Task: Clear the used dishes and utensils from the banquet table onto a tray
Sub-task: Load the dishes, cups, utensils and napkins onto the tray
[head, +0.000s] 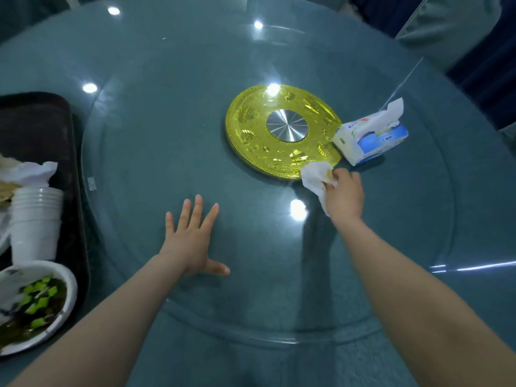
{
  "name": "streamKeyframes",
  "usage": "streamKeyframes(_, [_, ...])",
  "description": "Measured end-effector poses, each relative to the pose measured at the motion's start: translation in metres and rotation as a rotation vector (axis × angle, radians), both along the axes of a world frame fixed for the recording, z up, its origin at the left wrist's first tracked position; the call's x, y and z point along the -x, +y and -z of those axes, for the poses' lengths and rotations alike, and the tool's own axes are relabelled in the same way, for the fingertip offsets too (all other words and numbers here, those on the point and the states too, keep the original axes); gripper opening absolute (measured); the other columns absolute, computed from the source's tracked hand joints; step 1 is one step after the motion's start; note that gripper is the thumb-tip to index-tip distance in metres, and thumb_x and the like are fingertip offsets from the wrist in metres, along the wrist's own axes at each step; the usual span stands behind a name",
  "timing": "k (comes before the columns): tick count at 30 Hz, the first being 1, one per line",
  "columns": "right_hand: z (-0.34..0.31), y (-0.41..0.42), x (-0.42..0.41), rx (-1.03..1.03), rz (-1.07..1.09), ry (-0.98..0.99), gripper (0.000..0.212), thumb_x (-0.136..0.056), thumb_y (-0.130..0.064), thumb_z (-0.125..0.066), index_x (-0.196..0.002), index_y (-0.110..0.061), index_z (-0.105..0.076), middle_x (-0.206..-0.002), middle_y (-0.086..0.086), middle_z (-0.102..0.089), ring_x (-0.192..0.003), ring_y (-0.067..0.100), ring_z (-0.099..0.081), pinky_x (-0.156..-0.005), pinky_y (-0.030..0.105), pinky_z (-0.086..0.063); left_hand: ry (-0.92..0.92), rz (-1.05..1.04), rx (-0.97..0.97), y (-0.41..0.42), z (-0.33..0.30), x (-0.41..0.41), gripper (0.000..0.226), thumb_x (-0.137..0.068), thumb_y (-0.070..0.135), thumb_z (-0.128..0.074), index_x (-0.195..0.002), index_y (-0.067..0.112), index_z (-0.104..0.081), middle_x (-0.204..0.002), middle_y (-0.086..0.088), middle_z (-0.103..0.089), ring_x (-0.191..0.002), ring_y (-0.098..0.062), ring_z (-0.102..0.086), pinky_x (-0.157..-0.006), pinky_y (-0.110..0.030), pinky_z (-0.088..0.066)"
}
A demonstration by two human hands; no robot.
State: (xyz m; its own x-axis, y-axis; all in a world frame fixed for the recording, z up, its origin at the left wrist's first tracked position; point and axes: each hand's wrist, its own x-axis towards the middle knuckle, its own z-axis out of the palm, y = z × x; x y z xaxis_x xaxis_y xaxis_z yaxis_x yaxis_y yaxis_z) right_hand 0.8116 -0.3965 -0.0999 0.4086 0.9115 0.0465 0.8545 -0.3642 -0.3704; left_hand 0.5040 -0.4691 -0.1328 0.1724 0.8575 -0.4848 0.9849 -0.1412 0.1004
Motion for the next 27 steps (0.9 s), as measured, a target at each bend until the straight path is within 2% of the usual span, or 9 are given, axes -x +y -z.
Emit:
streamKeyframes(2, [0.000,0.014,0.020,0.054,-0.109,-0.032,0.024,-0.089,-0.008,-0.052,-0.109,-0.011,-0.065,-0.114,0.016,-0.050,-0.095,0.037,-0.052,-0.080,0.036,-0.036,0.003,-0.012,-0.028,-0.003,0.002,-0.004,0.148,-0.042,0.087,-0.062,-0.144,0.030,0.030,-0.152,-0.008,0.037,-0.140,-0.031,0.031,-0.110,-0.059,0.011])
streamKeyframes(4, [0.000,0.017,0.049,0.054,-0.201,-0.021,0.008,-0.087,-0.010,-0.055,-0.088,-0.015,-0.061,-0.101,0.013,-0.049,-0.089,0.031,-0.047,-0.070,0.035,-0.033,-0.003,-0.018,-0.040,-0.006,0.004,-0.006,0.148,-0.042,0.087,-0.062,-0.144,0.031,0.030,-0.151,-0.007,0.038,-0.140,-0.031,0.032,-0.110,-0.059,0.012])
streamKeyframes(5, [0.004,0.015,0.061,0.044,-0.254,-0.026,0.008,-0.087,-0.009,-0.055,-0.087,-0.015,-0.060,-0.100,0.013,-0.047,-0.091,0.030,-0.045,-0.070,0.034,-0.031,-0.010,-0.019,-0.039,-0.007,0.005,-0.007,0.147,-0.043,0.087,-0.062,-0.143,0.031,0.031,-0.151,-0.007,0.039,-0.139,-0.030,0.034,-0.109,-0.059,0.014])
streamKeyframes(9, [0.015,-0.007,0.080,0.067,-0.459,-0.040,0.037,-0.089,0.001,-0.046,-0.118,-0.014,-0.063,-0.119,0.017,-0.048,-0.110,0.029,-0.042,-0.088,0.032,-0.033,-0.035,-0.020,-0.063,-0.012,0.003,-0.009,0.144,-0.046,0.087,-0.060,-0.143,0.032,0.030,-0.151,-0.006,0.039,-0.139,-0.029,0.034,-0.109,-0.058,0.015])
streamKeyframes(12, [0.011,-0.024,0.074,0.125,-0.456,0.053,0.038,-0.088,0.001,-0.046,-0.116,-0.014,-0.065,-0.117,0.017,-0.051,-0.107,0.030,-0.046,-0.087,0.030,-0.036,-0.038,-0.011,-0.106,-0.017,-0.004,-0.011,0.139,-0.050,0.087,-0.058,-0.146,0.030,0.025,-0.154,-0.008,0.033,-0.142,-0.029,0.028,-0.112,-0.057,0.011])
streamKeyframes(17, [0.007,-0.075,0.073,0.200,-0.561,-0.013,0.038,-0.089,-0.007,-0.050,-0.117,-0.023,-0.068,-0.109,0.008,-0.055,-0.099,0.030,-0.048,-0.068,0.027,-0.029,-0.073,-0.016,-0.154,-0.043,-0.012,-0.021,0.115,-0.075,0.078,-0.048,-0.151,0.019,0.015,-0.159,-0.007,0.020,-0.146,-0.024,0.018,-0.116,-0.051,0.004])
streamKeyframes(21, [0.008,-0.123,0.074,0.270,-0.650,0.005,0.042,-0.089,-0.006,-0.046,-0.123,-0.026,-0.063,-0.113,0.001,-0.050,-0.098,0.023,-0.042,-0.076,0.027,-0.037,-0.179,-0.093,-0.167,-0.086,-0.020,-0.022,0.092,-0.091,0.055,-0.047,-0.152,0.012,0.007,-0.161,-0.006,0.009,-0.148,-0.021,0.007,-0.118,-0.037,-0.002])
streamKeyframes(24, [0.006,-0.141,0.074,0.281,-0.702,-0.010,0.049,-0.083,0.000,-0.046,-0.123,-0.024,-0.060,-0.104,-0.001,-0.042,-0.090,0.019,-0.033,-0.073,0.024,-0.031,-0.186,-0.171,-0.182,-0.111,-0.031,-0.018,0.083,-0.095,0.040,-0.048,-0.152,0.011,0.004,-0.161,-0.006,0.003,-0.148,-0.020,0.001,-0.118,-0.032,-0.003])
streamKeyframes(27, [0.006,-0.164,0.077,0.300,-0.691,0.037,0.033,-0.086,-0.005,-0.048,-0.113,-0.018,-0.062,-0.103,0.004,-0.045,-0.091,0.022,-0.042,-0.070,0.024,-0.029,-0.179,-0.235,-0.206,-0.134,-0.042,-0.010,0.079,-0.096,0.033,-0.048,-0.152,0.011,0.003,-0.161,-0.006,0.001,-0.148,-0.020,0.000,-0.119,-0.031,-0.003])
